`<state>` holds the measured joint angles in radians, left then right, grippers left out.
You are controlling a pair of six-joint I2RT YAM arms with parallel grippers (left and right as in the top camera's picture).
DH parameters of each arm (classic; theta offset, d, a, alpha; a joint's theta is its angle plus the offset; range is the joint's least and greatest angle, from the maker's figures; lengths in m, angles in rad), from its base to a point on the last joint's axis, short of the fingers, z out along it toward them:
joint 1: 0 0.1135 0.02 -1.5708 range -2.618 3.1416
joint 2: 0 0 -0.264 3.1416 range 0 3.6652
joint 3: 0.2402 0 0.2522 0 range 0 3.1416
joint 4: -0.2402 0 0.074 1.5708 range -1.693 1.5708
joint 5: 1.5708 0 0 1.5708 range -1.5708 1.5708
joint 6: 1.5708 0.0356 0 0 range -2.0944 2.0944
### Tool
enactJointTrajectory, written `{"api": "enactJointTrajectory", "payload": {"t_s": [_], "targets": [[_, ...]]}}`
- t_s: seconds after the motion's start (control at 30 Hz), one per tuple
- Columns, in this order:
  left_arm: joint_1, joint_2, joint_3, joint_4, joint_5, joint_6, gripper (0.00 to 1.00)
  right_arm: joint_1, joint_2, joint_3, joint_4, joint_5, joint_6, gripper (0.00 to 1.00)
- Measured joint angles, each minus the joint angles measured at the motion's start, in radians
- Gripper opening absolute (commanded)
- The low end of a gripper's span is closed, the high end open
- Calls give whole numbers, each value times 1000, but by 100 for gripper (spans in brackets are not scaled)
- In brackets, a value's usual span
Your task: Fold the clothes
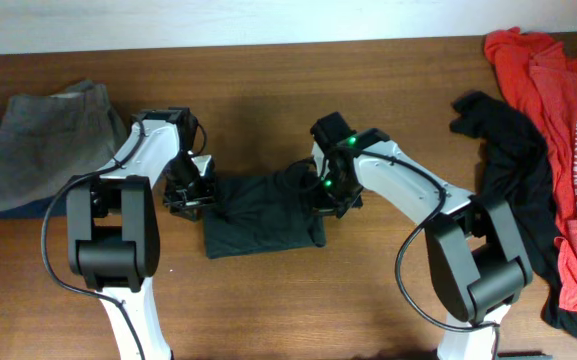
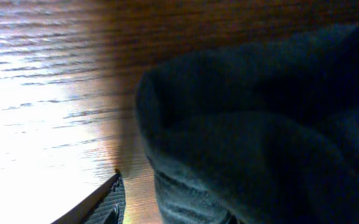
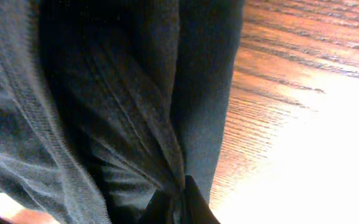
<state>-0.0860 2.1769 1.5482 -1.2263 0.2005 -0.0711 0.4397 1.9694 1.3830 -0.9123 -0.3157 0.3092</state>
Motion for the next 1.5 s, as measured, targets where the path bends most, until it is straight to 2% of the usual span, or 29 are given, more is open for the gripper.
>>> {"api": "enactJointTrajectory", "payload": {"t_s": [0.13, 0.27, 0.43, 0.57, 0.63, 0.73, 0.87, 1.07, 1.23, 1.4, 1.5], "targets": [[-2, 0, 0, -4, 11, 0, 47, 5, 0, 0, 0, 5, -15, 15], [-6, 0, -2, -32, 3, 0, 46, -5, 0, 1, -23, 53, -22, 17], [-6, -38, -21, -37, -19, 0, 47, -74, -4, 73, -144, 114, -22, 18], [-6, -161, -30, -3, -48, 0, 63, -108, -60, 192, -241, 124, -42, 19], [-6, -262, -30, 68, -58, 1, 63, -90, -98, 219, -255, 100, -57, 21], [-6, -293, -26, 206, -63, 0, 58, -25, -106, 209, -250, 65, -76, 26], [-6, -272, -26, 278, -67, 0, 51, 92, -103, 137, -187, 21, -79, 28], [-6, -153, -26, 274, -70, 0, 50, 180, -86, 4, -34, -9, -50, 31], [-6, -110, -27, 258, -71, 1, 49, 198, -48, -62, 46, 5, -42, 35], [-6, -73, -32, 251, -71, 6, 34, 198, -24, -78, 90, 69, -11, 36], [-6, -61, -64, 238, -72, 11, 24, 198, -1, -78, 116, 117, 5, 41]]}}
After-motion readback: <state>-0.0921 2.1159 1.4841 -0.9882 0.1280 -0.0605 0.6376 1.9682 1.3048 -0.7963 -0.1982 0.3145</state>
